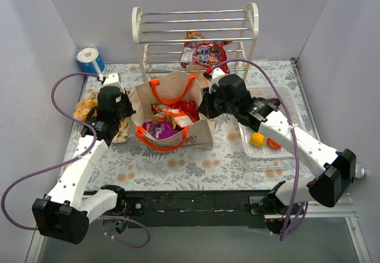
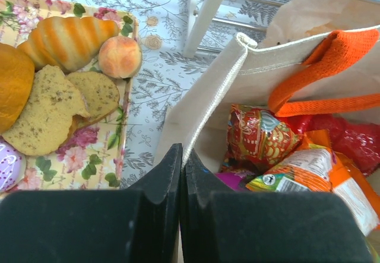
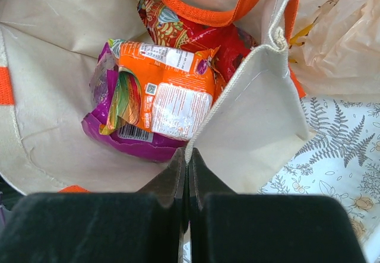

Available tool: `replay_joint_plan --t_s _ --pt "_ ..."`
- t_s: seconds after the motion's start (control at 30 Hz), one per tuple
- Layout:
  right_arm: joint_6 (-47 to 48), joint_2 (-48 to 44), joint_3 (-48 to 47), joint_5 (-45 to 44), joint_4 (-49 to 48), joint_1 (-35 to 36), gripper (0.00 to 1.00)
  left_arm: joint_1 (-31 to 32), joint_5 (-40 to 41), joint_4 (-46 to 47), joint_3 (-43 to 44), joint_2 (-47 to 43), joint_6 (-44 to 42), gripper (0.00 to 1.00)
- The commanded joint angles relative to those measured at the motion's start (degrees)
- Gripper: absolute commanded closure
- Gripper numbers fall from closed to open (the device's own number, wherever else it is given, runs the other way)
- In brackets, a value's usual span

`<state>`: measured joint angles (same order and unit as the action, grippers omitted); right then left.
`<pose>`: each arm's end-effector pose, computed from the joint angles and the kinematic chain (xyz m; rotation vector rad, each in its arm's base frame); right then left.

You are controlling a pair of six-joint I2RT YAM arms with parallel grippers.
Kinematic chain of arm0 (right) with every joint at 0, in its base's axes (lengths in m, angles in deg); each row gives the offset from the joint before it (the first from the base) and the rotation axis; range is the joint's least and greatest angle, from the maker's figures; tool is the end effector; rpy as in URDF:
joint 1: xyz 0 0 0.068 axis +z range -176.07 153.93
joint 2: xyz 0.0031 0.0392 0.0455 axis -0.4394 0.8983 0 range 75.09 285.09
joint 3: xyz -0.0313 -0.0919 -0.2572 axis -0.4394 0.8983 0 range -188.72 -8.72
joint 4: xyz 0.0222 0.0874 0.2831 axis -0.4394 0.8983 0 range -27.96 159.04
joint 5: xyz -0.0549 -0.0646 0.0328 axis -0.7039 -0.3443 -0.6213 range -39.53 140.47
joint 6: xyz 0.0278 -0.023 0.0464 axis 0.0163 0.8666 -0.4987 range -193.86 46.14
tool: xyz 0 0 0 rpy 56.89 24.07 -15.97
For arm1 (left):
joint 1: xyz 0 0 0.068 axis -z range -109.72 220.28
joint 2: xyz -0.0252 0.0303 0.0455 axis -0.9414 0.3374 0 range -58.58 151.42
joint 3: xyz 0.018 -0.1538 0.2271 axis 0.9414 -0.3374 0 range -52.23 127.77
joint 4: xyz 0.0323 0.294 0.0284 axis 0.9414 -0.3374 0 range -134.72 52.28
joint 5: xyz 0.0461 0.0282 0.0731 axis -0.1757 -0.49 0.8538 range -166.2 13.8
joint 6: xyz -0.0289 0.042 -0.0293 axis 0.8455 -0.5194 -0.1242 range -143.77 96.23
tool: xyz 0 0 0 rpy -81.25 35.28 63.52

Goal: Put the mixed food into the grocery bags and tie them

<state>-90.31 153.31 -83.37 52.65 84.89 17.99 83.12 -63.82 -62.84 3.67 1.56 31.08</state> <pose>0.2548 0.2487 0.3645 -0.5261 2.0375 0.6917 0.2699 -0.0521 0.3266 -0.8790 1.9165 -0.4959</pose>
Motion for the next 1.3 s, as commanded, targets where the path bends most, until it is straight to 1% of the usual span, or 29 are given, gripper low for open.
replay_joint_plan --t_s 0.0,0.03,0.13,0.27,0.3,0.37,0.43,0.53,0.57,0.63,0.67,0.8,0.97,1.0,1.07,1.1,1.13,1.17,1.2,1.23,1.27 --pt "0.8 -4.37 -4.01 0.81 -5.36 0.07 0.99 -0.89 0.01 0.96 1.94 -6.6 1.13 1.0" --pt "0.89 -5.26 -3.84 0.99 -5.27 0.16 0.99 -0.89 -0.16 0.87 0.54 -9.14 1.31 1.0" --pt "0.98 -7.81 -3.57 3.79 -4.66 0.16 0.99 -0.89 2.11 0.52 -2.01 -12.93 1.75 1.0" --pt "0.8 -9.39 -3.22 7.13 -3.08 2.78 0.99 -0.97 7.82 -1.15 -3.43 -18.55 2.54 1.0" --pt "0.63 -9.74 -2.78 7.84 -3.16 3.4 0.99 -0.89 10.62 -1.42 -3.6 -19.35 3.41 1.0" --pt "-0.68 -10.01 -1.56 9.77 -3.86 6.2 0.99 -0.89 13.62 -2.21 -4.13 -21.19 4.38 1.0" --pt "-1.65 -10.54 -0.5 10.3 -5.87 8.49 0.99 -0.89 18.54 -2.21 -4.57 -22.43 5.17 1.0" --pt "-3.59 -10.8 1.44 9.78 -8.43 13.24 0.99 -0.89 26.0 -1.51 -5.45 -24.8 5.27 1.0" --pt "-3.94 -10.54 1.7 8.82 -8.7 15.6 0.99 -0.97 27.77 -1.42 -5.71 -25.33 5.09 1.0" --pt "-4.56 -10.45 1.09 7.06 -8.79 18.16 0.99 -0.89 32.33 -1.07 -5.71 -27.44 5.0 1.0" --pt "-4.65 -10.36 0.83 5.4 -8.88 20.35 0.99 -0.89 33.22 -0.89 -5.63 -28.31 4.57 1.0" --pt "-5.0 -9.66 -0.76 3.89 -8.79 23.18 0.99 -0.97 37.71 0.86 -5.8 -31.66 2.28 1.0" --pt "-5.35 -7.3 -1.28 5.03 -10.89 25.64 0.99 -0.89 44.64 4.99 -7.2 -35.34 -3.86 1.0" --pt "-5.44 -6.77 -1.29 5.29 -11.94 25.82 0.99 -0.89 45.7 6.22 -7.56 -35.7 -7.35 1.0" --pt "-5.35 -4.93 -1.55 6.52 -12.74 26.08 0.99 -0.89 48.94 11.22 -9.57 -37.1 -11.67 1.0" --pt "-5.44 -4.22 -1.81 7.05 -13.44 26.0 0.99 -0.89 50.01 15.76 -10.54 -37.55 -16.22 1.0" --pt "-5.44 -3.6 -2.16 7.4 -13.71 26.17 0.99 -0.89 50.63 17.98 -11.42 -38.07 -18.88 1.0" --pt "-5.44 -2.29 -2.77 7.84 -13.97 26.17 0.99 -0.89 51.42 20.27 -13.17 -38.69 -20.9 1.0" --pt "-5.35 -1.58 -3.04 8.28 -14.32 26.17 0.99 -0.97 52.82 24.47 -13.88 -39.04 -22.84 1.0" --pt "-5.44 -1.05 -3.56 9.15 -15.02 26.17 0.99 -0.98 53.44 27.29 -14.58 -39.39 -27.3 1.0" --pt "-5.44 0.35 -3.92 9.69 -15.46 26.26 0.99 -0.89 53.88 30.02 -16.5 -39.75 -29.86 1.0"
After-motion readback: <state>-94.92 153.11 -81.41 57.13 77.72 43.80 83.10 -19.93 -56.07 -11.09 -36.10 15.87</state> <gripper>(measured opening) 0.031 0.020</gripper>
